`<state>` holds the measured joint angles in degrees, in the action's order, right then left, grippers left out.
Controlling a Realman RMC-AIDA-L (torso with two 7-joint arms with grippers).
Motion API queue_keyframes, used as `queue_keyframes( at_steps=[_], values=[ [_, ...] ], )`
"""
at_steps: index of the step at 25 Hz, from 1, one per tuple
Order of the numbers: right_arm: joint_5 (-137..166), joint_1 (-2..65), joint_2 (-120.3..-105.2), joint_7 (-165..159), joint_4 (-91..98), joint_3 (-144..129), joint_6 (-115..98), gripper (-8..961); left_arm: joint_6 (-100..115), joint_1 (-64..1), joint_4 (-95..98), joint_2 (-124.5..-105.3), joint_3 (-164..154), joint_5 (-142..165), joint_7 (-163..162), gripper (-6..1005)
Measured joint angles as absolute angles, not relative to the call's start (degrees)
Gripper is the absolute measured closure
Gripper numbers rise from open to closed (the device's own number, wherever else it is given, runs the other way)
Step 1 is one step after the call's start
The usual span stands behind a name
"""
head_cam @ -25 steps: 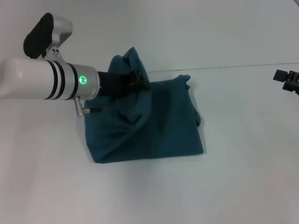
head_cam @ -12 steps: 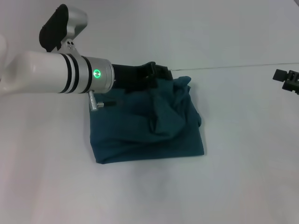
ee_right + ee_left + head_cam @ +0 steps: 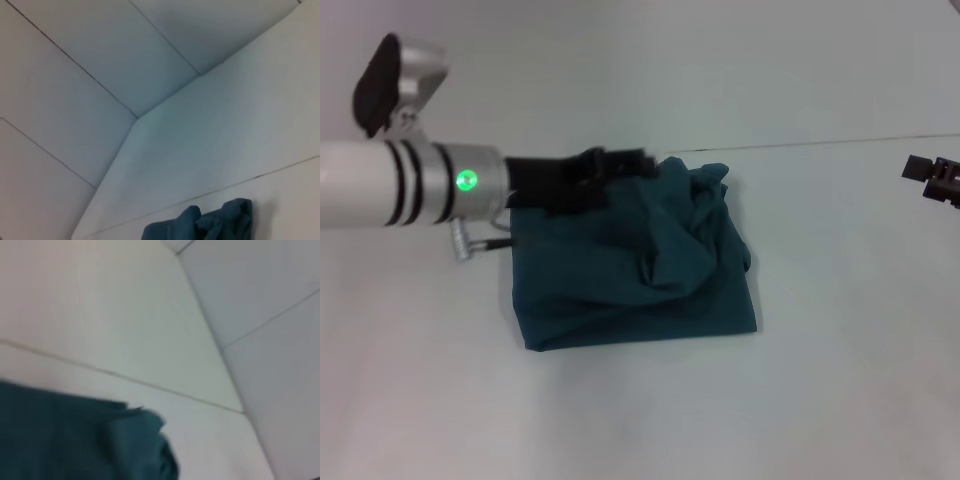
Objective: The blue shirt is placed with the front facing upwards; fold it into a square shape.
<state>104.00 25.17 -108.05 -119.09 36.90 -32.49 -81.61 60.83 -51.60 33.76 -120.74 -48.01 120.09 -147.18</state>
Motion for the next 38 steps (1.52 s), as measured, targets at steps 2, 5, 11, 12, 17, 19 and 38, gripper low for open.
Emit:
queue_keyframes(
  at_steps=[2,5,11,12,17,19,38],
  values=[
    [104.39,25.32,-108.0,-119.09,36.9,-32.56,-81.62,38,61.72,-50.33,33.75,-120.03,-49.54,120.17,-147.09,164],
    [104.73,25.54,-107.97,-119.1,36.9,-32.61,-81.76,38,61.01,-48.97,33.74,-120.04,-51.12,120.17,-147.17,106],
    [104.77,25.59,-107.92,-119.23,36.92,-32.61,-81.98,38,55.17,-48.77,33.84,-123.11,-50.41,119.72,-148.09,105],
    [104.77,25.52,-107.89,-119.29,36.92,-32.59,-82.06,38,54.51,-49.02,33.7,-123.45,-50.49,119.71,-148.21,105],
    [105.23,25.41,-107.64,-119.32,36.92,-32.64,-82.39,38,54.85,-48.39,34.8,-123.66,-50.52,119.6,-147.86,104],
    [106.09,25.57,-107.58,-119.33,37.07,-32.68,-82.68,38,56.82,-46.9,36.34,-123.04,-50.71,119.61,-146.67,105],
    [107.2,26.28,-107.4,-119.87,36.91,-32.7,-82.71,38,55.25,-43.68,33.23,-117.88,-50.95,130.72,-146.32,109]
  ],
)
